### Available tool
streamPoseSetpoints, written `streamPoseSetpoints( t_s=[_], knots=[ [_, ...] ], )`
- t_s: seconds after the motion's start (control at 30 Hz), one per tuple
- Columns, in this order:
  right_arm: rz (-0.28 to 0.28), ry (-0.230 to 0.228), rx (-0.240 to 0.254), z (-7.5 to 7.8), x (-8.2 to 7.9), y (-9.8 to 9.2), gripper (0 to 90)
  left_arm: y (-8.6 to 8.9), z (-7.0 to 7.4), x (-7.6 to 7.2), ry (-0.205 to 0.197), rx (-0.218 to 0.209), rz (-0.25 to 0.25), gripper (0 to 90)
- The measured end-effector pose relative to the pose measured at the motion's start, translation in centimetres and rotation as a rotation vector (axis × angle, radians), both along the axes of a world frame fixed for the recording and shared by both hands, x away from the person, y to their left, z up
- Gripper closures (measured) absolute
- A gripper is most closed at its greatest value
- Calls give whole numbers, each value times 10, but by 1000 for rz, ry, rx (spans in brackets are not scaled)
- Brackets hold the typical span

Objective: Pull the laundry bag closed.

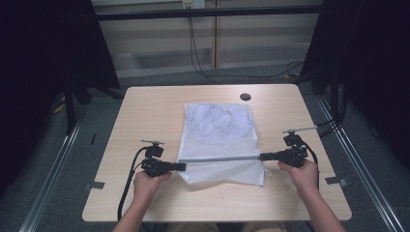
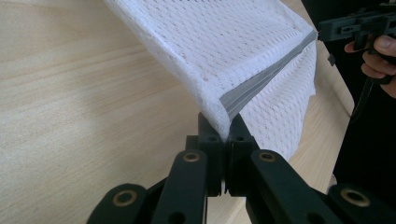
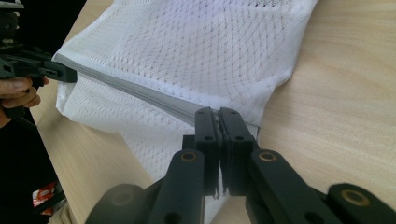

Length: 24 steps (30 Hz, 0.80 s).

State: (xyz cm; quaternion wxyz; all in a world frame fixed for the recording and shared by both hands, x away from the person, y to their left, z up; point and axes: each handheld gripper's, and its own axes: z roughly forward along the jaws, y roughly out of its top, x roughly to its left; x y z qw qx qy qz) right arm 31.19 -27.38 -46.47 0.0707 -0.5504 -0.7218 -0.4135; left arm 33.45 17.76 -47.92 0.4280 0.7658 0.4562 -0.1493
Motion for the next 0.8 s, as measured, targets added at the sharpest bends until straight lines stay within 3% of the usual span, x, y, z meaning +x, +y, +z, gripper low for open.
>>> streamPoseSetpoints(
  t_s=[0.17, 0.23, 0.3, 0.37, 0.4, 0.43, 0.53, 0.6, 0.8],
  knots=[
    [-6, 3, 0, -1, 0, -1, 868, -2, 1, -1, -9, 13, -14, 831],
    [-8, -3, -12, 0, 0, -2, 867, -1, 3, -2, -18, 37, -17, 720],
    [-17, 2, -12, 0, -1, -3, 866, 2, 4, -1, -9, 51, 16, 529],
    [-17, 0, -15, -1, -1, -4, 864, 4, 6, 0, -34, 100, 21, 438],
    [-14, -1, -14, -1, 0, -3, 862, 3, 7, -1, -42, 102, 27, 414],
    [-14, -9, -13, -1, -1, -2, 838, 3, 8, -1, -45, 105, 30, 372],
    [-46, -17, -22, 0, 0, 0, 633, 0, 10, -1, -75, 119, 38, 307],
    [-58, -35, -58, 1, 0, 1, 545, 0, 11, 0, -80, 123, 41, 264],
    [-87, -64, -103, 4, 0, 0, 400, 6, 14, 0, -121, 121, 71, 186]
  ],
)
